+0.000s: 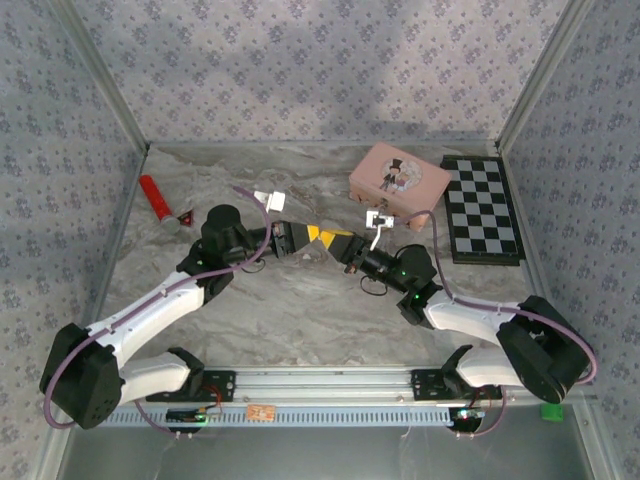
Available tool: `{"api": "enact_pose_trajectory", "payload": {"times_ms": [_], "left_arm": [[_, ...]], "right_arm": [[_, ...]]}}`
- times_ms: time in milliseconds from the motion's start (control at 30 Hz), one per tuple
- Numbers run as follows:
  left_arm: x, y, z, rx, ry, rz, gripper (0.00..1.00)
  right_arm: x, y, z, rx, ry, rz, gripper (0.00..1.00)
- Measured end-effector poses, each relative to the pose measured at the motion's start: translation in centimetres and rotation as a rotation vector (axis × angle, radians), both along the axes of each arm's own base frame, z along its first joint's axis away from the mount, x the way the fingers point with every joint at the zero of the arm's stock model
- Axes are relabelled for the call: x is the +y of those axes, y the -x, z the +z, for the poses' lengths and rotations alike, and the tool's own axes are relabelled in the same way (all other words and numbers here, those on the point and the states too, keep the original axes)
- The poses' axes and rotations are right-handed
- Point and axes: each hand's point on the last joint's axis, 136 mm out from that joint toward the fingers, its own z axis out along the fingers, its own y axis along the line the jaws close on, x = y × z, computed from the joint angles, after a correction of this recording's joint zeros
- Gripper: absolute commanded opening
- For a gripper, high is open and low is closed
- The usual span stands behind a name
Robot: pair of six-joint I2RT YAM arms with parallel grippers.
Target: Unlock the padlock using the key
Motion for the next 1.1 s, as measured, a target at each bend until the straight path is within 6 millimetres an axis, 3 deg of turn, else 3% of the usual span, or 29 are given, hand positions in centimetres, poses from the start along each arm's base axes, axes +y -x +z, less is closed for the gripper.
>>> {"api": "enact_pose_trajectory", "payload": {"times_ms": [167,300,433,533,633,867,1100], "left_arm": [[0.0,-0.1,0.0,-0.008,-0.004,0.005,0.0],[0.0,0.1,-0.3,-0.02,-0.036,0.006,0.0],[0.9,0.0,0.2,-0.087,-0.153,0.055,0.0],[1.9,-0.9,1.8,-0.179,-0.27,0.131,0.0],[2.2,-0.8,3.0,-0.268,-0.362,0.15,0.0],[1.6,1.4,1.8,-0.31,-0.437,0.034,0.0],[0.6,3.0,2.7,-0.309,-0.366,-0.063,0.0]], "right_arm": [[0.0,-0.1,-0.1,0.003,0.001,-0.002,0.03],[-0.3,-0.3,-0.7,0.023,0.01,-0.02,0.38],[-1.4,-0.7,-2.6,0.059,0.045,-0.086,0.59],[-2.2,-0.8,-3.2,0.068,0.067,-0.127,0.61],[-2.7,-0.8,-2.5,0.036,0.07,-0.156,0.65],[-2.5,0.7,-1.2,-0.085,0.086,-0.116,0.66],[-1.1,3.6,-0.1,-0.189,0.081,0.025,0.65]]}}
